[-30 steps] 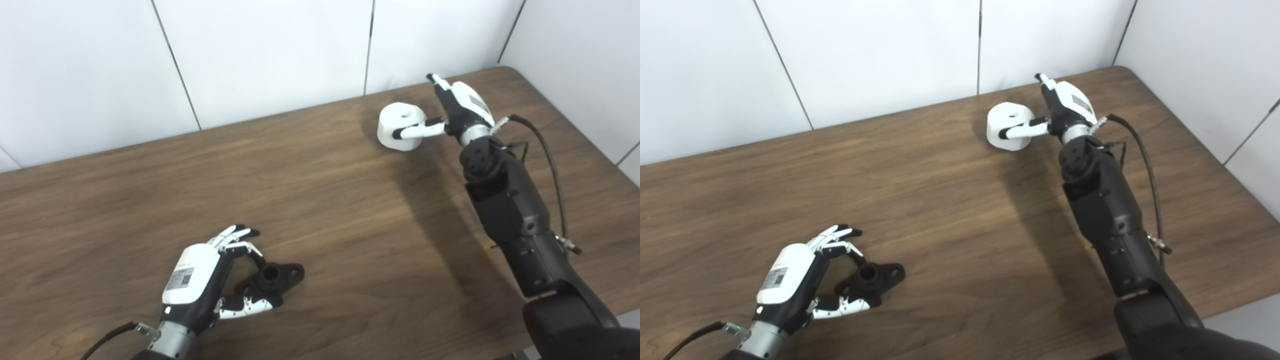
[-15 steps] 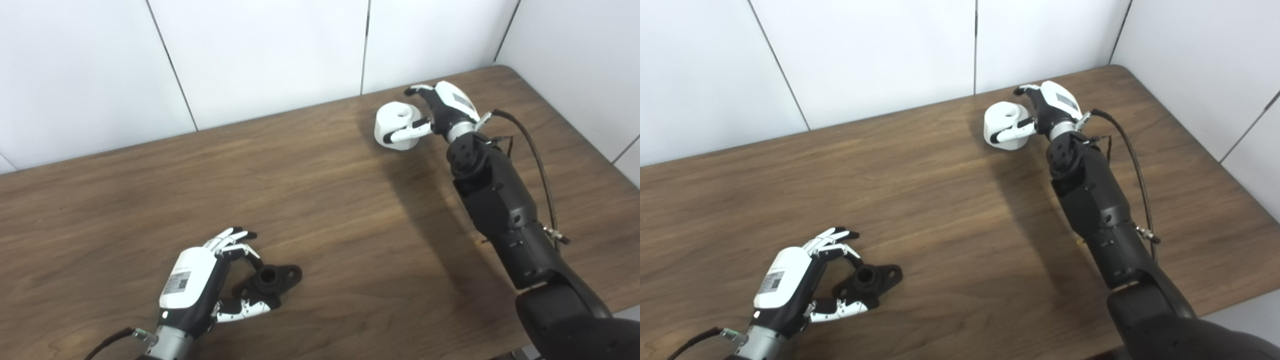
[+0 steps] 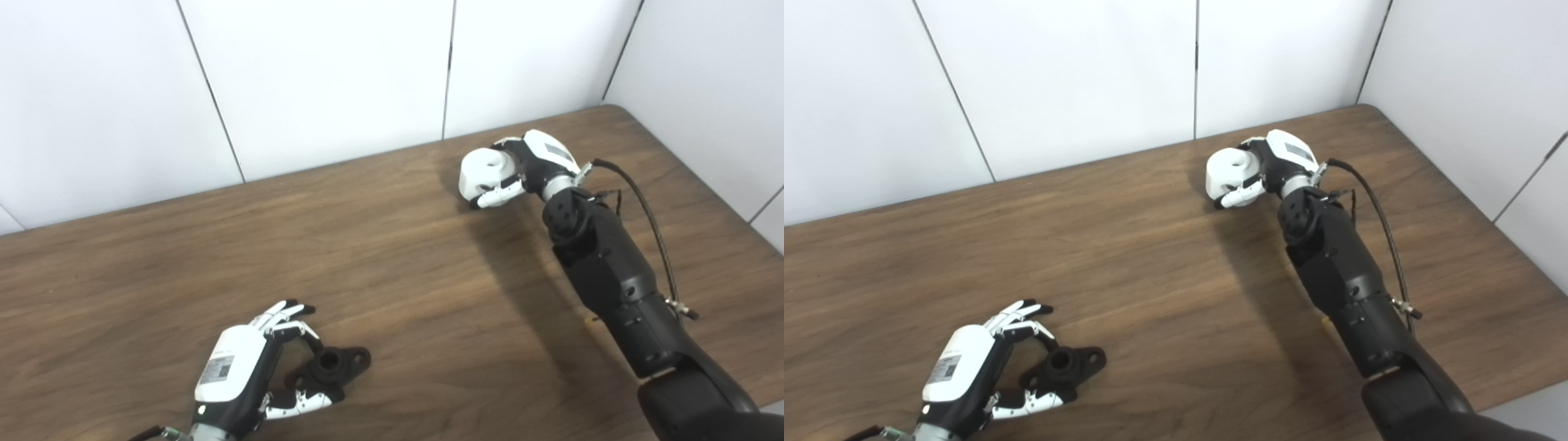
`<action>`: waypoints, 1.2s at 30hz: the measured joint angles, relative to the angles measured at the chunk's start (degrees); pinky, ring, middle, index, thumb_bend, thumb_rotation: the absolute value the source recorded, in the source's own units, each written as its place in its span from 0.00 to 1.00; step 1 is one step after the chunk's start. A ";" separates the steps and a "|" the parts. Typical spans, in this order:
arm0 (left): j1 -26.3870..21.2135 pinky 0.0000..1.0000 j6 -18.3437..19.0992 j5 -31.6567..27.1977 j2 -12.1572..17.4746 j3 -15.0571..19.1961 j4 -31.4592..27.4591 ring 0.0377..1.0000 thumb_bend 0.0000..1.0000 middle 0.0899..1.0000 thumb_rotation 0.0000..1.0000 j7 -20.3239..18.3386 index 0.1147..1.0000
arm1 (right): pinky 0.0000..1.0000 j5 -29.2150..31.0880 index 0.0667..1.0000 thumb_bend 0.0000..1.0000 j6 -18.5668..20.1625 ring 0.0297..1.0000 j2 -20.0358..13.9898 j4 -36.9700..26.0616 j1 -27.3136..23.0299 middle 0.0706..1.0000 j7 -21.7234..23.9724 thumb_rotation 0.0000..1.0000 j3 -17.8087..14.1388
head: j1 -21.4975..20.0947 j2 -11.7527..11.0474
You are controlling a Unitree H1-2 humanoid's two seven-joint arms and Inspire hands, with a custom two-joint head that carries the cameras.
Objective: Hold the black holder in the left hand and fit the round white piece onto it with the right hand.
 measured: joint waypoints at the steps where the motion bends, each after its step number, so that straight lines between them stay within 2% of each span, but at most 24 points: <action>1: 0.12 0.84 0.01 0.14 0.00 -0.05 -0.05 0.90 0.51 0.82 0.06 -0.02 0.42 | 1.00 0.01 0.74 0.83 0.00 0.99 -0.07 0.00 0.00 0.92 0.00 0.32 0.02 | 0.09 0.09; 8: 0.33 0.84 0.46 0.81 -0.14 -0.14 -0.48 0.90 0.51 0.82 0.06 -0.25 0.42 | 1.00 0.99 0.73 0.81 -0.01 0.99 -1.81 -0.06 0.01 0.91 -0.11 0.32 0.45 | 0.26 0.18; 25: 0.35 0.83 0.89 1.26 -0.48 -0.12 -0.72 0.90 0.52 0.82 0.06 -0.35 0.42 | 1.00 2.36 0.69 0.80 -0.06 0.95 -1.90 -0.10 0.02 0.89 -2.58 0.29 1.82 | 0.53 0.44; 31: 0.62 0.85 1.29 1.25 -0.52 -0.24 -1.04 0.91 0.51 0.82 0.06 -0.75 0.42 | 1.00 2.84 0.67 0.79 -0.08 0.94 -2.11 -0.14 0.12 0.88 -3.09 0.27 2.00 | 0.79 0.61; 36: 0.58 0.85 1.45 1.28 -0.55 -0.21 -1.19 0.91 0.51 0.82 0.06 -0.97 0.42 | 1.00 3.64 0.59 0.77 -0.28 0.92 -2.25 -0.55 0.27 0.82 -3.18 0.23 2.08 | 0.97 0.79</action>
